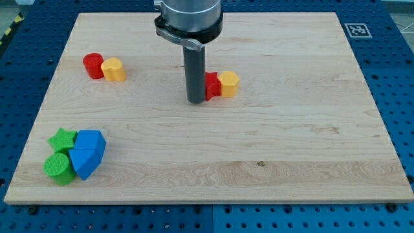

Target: Slide the red circle along with yellow heart towards center

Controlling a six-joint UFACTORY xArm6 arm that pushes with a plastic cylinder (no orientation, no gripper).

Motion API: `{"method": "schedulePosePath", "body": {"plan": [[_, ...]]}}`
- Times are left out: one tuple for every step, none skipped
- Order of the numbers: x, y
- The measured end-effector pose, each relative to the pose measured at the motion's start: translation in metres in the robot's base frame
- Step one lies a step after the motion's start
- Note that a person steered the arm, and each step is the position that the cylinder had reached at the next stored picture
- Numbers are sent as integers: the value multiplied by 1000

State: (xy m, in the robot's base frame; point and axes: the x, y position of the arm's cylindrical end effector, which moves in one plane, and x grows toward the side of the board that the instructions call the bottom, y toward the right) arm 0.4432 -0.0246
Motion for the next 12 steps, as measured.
{"method": "schedulePosePath", "body": {"plan": [[0, -20], [-1, -89], [-5, -152], [-20, -219], [-47, -274], [-67, -279], [-76, -257], [-77, -230], [-78, -212], [-86, -215], [-116, -226], [-124, -220]]}}
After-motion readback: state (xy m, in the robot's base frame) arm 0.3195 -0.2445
